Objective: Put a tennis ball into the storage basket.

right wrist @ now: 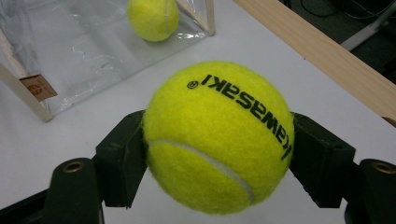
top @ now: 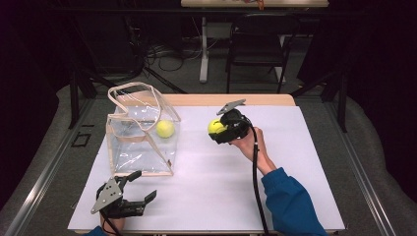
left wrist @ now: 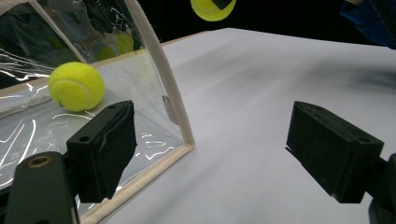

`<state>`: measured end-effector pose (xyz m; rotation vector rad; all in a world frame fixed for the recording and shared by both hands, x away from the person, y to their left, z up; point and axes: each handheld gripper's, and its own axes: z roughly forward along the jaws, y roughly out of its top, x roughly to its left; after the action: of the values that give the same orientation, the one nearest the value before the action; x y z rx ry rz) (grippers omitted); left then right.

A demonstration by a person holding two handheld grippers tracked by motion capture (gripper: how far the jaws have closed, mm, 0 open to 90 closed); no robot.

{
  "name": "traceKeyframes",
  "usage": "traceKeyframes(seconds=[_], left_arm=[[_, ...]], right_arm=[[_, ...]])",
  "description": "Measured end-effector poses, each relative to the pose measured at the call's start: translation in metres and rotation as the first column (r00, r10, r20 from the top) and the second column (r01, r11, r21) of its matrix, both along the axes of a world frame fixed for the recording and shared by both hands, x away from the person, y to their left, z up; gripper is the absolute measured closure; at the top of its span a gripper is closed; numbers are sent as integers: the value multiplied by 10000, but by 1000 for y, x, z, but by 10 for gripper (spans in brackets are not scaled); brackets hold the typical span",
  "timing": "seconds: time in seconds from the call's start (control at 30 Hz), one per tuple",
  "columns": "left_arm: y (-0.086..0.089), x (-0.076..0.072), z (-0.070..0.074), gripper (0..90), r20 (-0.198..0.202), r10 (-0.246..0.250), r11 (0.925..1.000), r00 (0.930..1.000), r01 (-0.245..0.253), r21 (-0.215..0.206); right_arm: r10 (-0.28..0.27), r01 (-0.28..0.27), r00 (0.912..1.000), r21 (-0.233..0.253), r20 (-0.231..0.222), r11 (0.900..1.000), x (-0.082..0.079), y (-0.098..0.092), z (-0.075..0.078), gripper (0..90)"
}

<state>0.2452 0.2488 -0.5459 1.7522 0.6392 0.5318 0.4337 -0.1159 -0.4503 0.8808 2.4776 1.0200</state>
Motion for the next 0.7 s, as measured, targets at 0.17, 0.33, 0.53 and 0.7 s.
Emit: traceKeyframes(seconds=[0.17, 0.33, 0.53, 0.7], left_arm=[[0, 0, 0, 158, -6, -36, 10000, 10000, 36, -25], [0, 0, 0, 158, 0, -33, 10000, 10000, 33, -5], [0, 0, 0, 158, 10, -40, 10000, 10000, 41, -28], [0, 0, 0, 158, 14, -68, 10000, 10000, 68, -32]], right_arm=[[47, -47, 9999, 24, 107, 10000, -2, 1, 5, 266], [89, -90, 9998, 64, 164, 9999, -2, 2, 10, 266], [214, -216, 9995, 82, 231, 9997, -4, 5, 14, 267], [271, -273, 9991, 52, 311, 9996, -5, 7, 17, 267]])
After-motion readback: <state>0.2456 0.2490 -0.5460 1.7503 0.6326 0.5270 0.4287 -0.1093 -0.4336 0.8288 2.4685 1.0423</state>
